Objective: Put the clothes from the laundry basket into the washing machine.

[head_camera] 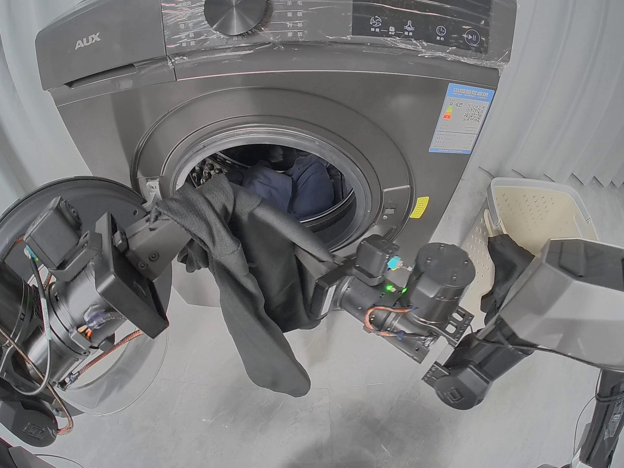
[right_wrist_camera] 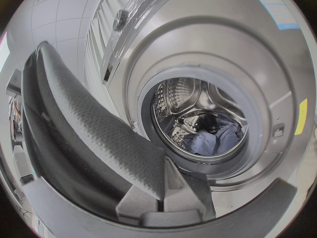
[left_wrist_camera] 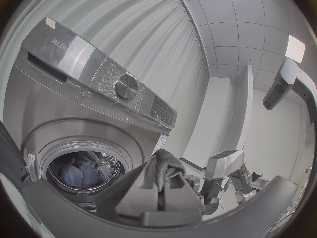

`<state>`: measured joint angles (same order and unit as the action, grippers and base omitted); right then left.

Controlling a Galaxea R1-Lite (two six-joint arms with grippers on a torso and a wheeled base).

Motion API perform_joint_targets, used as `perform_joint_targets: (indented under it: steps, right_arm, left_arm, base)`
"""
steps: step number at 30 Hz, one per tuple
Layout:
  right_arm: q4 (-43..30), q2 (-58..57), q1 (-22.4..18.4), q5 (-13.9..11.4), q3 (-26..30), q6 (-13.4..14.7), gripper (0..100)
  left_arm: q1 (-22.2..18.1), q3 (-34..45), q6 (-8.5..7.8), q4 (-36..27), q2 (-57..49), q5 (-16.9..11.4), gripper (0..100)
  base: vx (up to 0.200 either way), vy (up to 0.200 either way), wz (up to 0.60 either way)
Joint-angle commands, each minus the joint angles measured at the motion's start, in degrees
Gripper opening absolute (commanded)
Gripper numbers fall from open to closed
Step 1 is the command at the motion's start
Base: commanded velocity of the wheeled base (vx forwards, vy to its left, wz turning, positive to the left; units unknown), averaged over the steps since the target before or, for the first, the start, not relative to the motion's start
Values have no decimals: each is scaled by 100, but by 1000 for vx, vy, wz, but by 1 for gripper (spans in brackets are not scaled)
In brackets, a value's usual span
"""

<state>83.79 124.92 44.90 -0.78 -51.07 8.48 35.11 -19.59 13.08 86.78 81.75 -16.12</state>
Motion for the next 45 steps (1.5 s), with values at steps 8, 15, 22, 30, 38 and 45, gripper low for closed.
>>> perform_joint_targets:
  steps: [8, 15, 22, 30, 38, 45]
  right_arm:
    - [-257, -2463, -368, -10, 1855, -110, 0]
    - [-178, -2982, -394, -168, 2145, -137, 0]
    - [-257, -3263, -456, -274, 2118, -347, 0]
    - [-266, -3518, -447, -291, 2356, -339, 0]
    - [-170, -3351, -341, -291, 2329, -321, 0]
    - [-170, -3333, -333, -291, 2206, -312, 0]
  left_arm:
    - [-320, -45, 19, -39, 43, 3, 0]
    - [-514, -19, 19, -4, 43, 12, 0]
    - [-523, 140, 10, 23, -28, 74, 0]
    - [-514, 122, -25, 14, -186, 249, 0]
    - [-435, 377, -34, 14, -247, 284, 0]
    - [-444, 368, 10, 14, 78, 205, 0]
  base:
    - [0, 0, 0]
    - [0, 0, 0]
    - [0, 0, 0]
    - [0, 0, 0]
    - [0, 0, 0]
    - [0, 0, 0]
